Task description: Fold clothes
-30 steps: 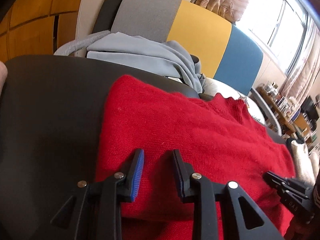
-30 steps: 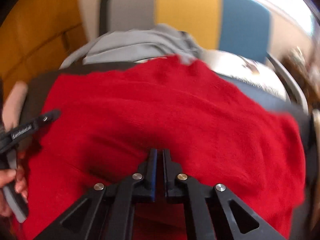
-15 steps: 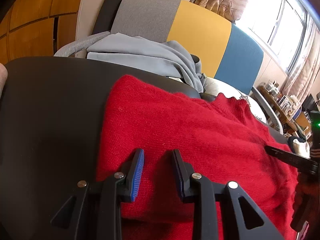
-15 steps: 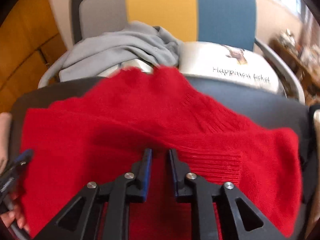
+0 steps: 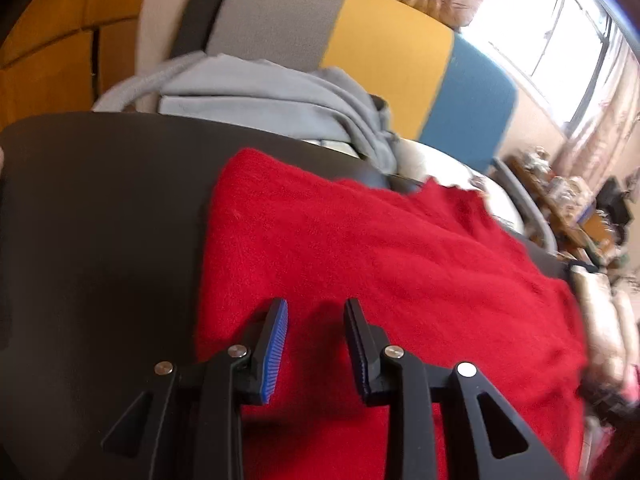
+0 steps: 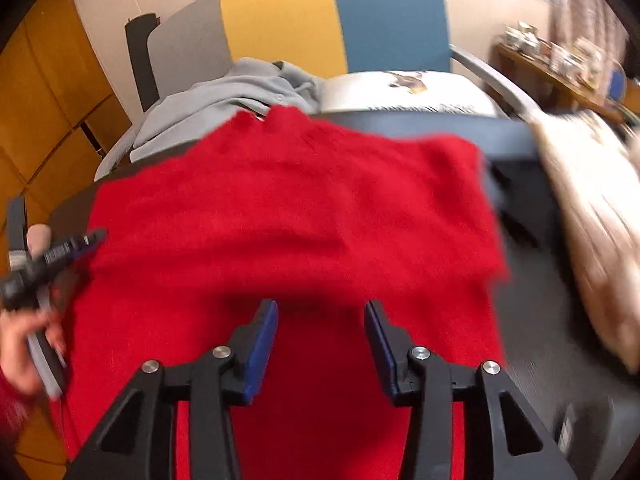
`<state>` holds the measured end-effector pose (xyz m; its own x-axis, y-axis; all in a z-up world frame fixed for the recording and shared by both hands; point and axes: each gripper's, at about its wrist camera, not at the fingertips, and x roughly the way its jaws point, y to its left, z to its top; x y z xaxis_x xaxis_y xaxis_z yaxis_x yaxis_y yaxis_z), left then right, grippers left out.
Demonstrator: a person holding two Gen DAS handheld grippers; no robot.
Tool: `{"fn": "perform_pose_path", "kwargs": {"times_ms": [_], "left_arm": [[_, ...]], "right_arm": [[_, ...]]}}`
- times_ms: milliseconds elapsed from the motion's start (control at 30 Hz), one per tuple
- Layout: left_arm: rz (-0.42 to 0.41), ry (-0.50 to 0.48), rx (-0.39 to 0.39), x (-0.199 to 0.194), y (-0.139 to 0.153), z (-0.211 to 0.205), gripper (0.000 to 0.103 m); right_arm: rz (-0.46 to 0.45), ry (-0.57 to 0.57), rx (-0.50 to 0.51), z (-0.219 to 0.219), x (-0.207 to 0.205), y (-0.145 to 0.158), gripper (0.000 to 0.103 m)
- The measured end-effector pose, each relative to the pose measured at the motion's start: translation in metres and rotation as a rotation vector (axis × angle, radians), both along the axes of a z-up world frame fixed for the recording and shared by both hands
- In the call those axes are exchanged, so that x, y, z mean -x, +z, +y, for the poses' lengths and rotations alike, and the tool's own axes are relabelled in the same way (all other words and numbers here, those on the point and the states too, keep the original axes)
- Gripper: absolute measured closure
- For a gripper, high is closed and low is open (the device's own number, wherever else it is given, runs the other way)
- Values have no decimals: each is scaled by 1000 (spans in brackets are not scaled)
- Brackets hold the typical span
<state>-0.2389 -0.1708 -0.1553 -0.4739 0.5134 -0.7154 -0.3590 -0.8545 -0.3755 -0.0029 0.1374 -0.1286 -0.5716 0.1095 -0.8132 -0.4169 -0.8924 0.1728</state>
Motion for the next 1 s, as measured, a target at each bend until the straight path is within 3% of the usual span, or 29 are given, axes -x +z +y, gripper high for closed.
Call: {"fn": "perform_pose_path", "kwargs": {"times_ms": [100,200,333,500,667,767,833,1000], "left_arm": [[5,-33,-92,-30,25,-24,74],[46,-39,-94,-65,37,-56,73],[6,-62,-98,-99,29,-90,71],[-118,-128,-57,-142,7,-114,70],[-268,-152,-149,-161,-6,-121,67],[-363,-159,-170,-166,-16,-116,66],[-410,-166,-159,-171,-23,-110,66],[-312,-201,41,-187,-17,-76,66]], "right_arm": [[5,-45,38,1,-57,0,57],[7,-75,49,-5,-102,-1,57],[24,-112,45,-12,-144,2,57],[-82,-137,-21,-18,-164,-2,52],[-123,-125,29,-29,-180,-17,51],[-142,-117,22,-39,-186,-24,45],[-147,-113,15,-44,-190,-26,44],[-150,-116,18,-50,-198,-29,41]]}}
